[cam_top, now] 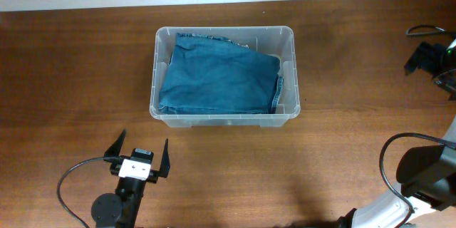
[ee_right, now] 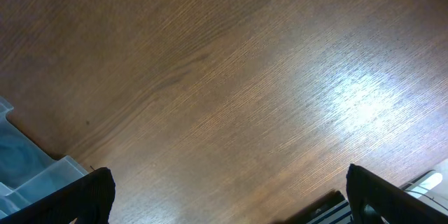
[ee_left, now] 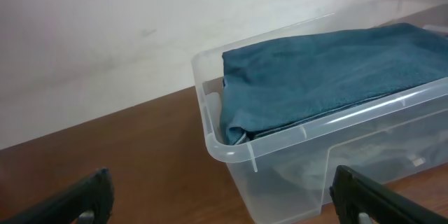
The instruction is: Pack container
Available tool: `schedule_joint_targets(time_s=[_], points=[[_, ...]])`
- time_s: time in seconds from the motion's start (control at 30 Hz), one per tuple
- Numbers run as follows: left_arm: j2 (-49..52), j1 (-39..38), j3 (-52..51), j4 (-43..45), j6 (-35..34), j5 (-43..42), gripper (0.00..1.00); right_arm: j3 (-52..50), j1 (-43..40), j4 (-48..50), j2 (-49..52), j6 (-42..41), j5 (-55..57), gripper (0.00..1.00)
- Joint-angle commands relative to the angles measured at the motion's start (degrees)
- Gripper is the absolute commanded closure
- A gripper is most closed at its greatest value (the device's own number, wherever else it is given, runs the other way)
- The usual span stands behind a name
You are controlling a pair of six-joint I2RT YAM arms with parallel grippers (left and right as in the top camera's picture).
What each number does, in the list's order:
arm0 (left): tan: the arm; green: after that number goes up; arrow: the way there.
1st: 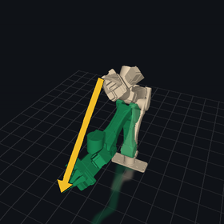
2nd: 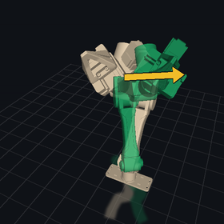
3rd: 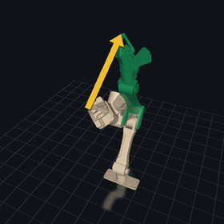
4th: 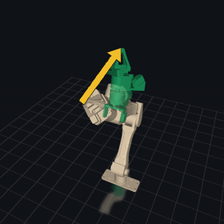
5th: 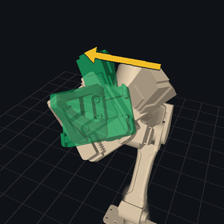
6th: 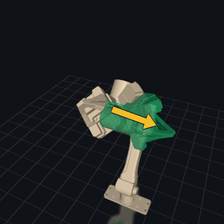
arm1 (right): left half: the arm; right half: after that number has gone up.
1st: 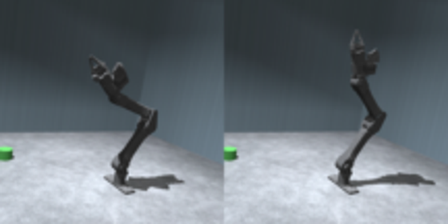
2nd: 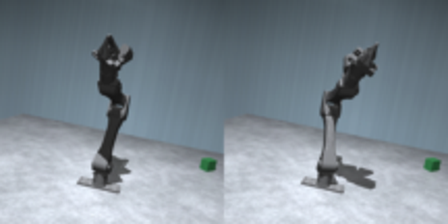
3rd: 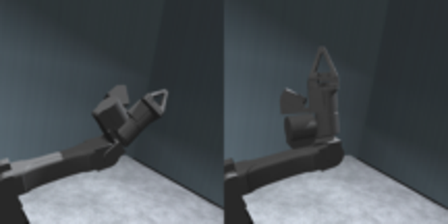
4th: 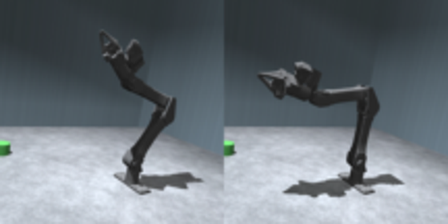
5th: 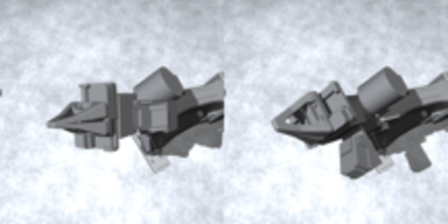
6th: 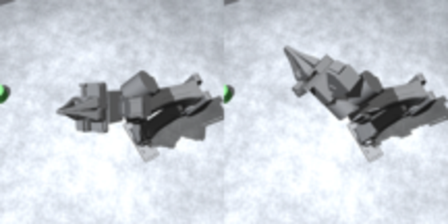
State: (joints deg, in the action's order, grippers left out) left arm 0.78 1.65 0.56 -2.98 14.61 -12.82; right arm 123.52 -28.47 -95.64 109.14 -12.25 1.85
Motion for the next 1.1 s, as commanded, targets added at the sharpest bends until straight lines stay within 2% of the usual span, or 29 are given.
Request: schedule_joint_targets(time_s=[0.0,0.77,1.07], points=[[-0.48,0.28,-0.07,-0.52,0.26,0.2,0.01,-0.09,-0.07,0.07,-0.02,-0.63,-0.11,0.02],[-0.48,0.28,-0.07,-0.52,0.26,0.2,0.01,-0.11,0.02,0.07,-0.37,-0.63,-0.11,0.01],[-0.48,0.28,-0.07,-0.52,0.26,0.2,0.01,-0.11,3.56,0.07,-15.91,-0.63,-0.11,0.02]])
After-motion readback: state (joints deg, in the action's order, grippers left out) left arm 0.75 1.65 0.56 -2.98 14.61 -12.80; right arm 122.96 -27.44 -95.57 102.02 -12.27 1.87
